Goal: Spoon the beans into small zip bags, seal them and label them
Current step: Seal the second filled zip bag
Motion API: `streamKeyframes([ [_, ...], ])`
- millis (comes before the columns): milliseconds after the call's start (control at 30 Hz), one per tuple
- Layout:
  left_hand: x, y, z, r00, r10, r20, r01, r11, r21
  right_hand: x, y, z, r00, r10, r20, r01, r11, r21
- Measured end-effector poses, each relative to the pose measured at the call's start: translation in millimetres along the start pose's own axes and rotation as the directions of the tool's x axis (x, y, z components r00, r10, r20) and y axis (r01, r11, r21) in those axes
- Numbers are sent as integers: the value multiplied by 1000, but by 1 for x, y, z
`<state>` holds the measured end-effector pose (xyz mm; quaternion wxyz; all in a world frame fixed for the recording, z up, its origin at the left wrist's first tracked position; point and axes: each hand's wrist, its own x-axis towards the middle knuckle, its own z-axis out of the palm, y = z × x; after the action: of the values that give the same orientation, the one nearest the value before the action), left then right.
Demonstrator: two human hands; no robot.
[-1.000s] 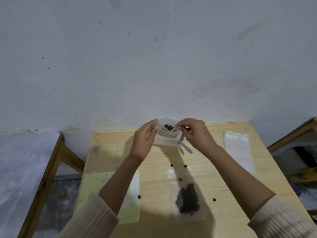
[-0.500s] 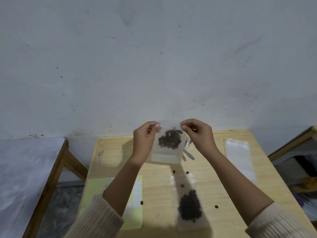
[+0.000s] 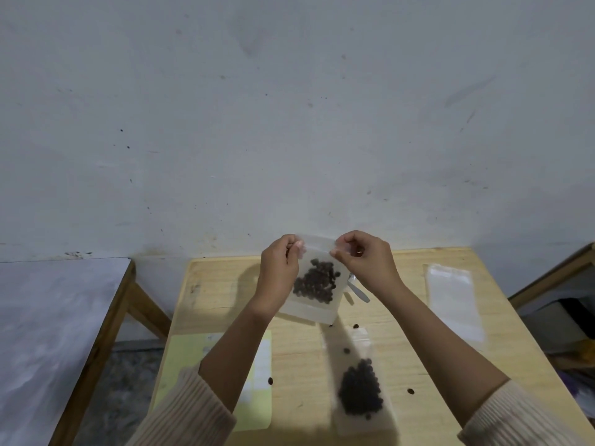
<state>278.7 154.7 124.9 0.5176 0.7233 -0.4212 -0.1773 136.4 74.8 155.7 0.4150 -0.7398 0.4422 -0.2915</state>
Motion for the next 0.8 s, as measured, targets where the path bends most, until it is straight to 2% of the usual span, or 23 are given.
streamKeyframes([
  [67, -2, 3, 1, 1000, 13, 13, -12, 999, -29, 1, -1, 2, 999, 0, 48, 2, 1000, -27],
  [200, -5, 7, 1, 998, -18, 67, 29, 985, -170, 3, 1, 2, 999, 16, 29, -15, 999, -32],
  [500, -10, 13, 8, 997, -45, 67, 60, 967, -247, -3, 5, -2, 1000, 1, 24, -2, 1000, 11],
  [667, -13, 21, 16, 994, -57, 89, 80, 956, -282, -7, 12, 1, 998, -20, -60, 15, 997, -75],
  [800, -17, 17, 17, 993, -82, 84, 104, 942, -319, -11, 15, -1, 998, 4, -61, -4, 1000, -8],
])
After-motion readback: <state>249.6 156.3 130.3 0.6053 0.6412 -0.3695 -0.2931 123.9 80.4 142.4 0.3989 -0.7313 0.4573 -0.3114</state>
